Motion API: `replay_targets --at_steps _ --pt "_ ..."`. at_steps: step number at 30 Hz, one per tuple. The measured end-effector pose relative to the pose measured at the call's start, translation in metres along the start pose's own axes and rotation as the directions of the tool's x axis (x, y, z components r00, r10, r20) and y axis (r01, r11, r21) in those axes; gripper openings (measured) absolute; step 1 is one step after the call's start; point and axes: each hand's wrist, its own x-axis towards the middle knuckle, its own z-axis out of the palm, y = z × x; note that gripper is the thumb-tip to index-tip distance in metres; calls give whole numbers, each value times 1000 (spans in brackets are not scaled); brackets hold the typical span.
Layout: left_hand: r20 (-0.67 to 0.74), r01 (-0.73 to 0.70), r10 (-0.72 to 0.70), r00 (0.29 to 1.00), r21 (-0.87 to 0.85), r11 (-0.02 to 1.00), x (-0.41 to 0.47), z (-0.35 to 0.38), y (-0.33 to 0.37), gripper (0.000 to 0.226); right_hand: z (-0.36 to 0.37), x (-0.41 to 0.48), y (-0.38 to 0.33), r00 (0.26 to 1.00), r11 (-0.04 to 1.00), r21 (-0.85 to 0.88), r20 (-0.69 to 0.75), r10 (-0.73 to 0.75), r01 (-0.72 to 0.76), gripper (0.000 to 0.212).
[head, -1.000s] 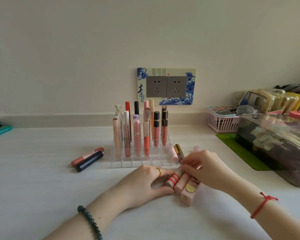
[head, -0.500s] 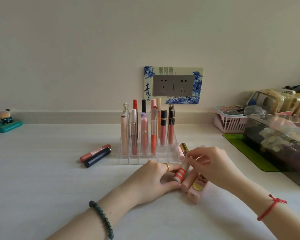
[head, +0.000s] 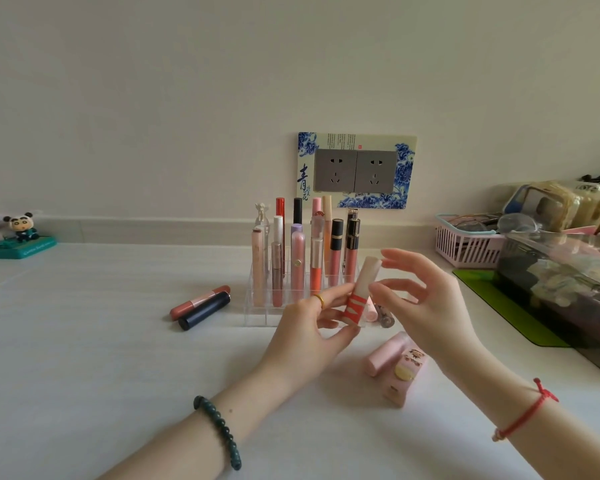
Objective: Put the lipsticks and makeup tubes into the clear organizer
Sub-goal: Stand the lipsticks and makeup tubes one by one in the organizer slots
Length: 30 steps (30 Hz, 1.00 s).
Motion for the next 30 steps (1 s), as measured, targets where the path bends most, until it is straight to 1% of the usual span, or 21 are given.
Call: replay_targets --at_steps 2,6,12,16,21,25,30 --pt "-31 14 -14 999 -29 999 2 -1 0 51 6 3 -1 1000 1000 4 7 2 -2 42" --pt "-91 7 -9 996 -24 1000 5 -5 -2 50 17 9 -2 999 1000 -11 40 -11 12 42" --pt "-177 1 -8 984 -36 999 10 -11 -7 51 32 18 -4 999 999 37 48 -23 21 40" --pt "-224 21 -39 974 -84 996 14 -13 -9 35 38 23 -5 997 998 11 53 -58 58 40" --pt "-276 32 -56 959 -93 995 27 -13 -8 22 39 32 -3 989 988 -62 56 -140 143 33" --pt "-262 31 -58 963 -108 994 36 -5 -5 30 35 44 4 987 984 -92 43 -152 155 35" --pt "-244 45 -51 969 -30 999 41 2 -5 40 32 53 16 990 983 -117 35 -137 140 35"
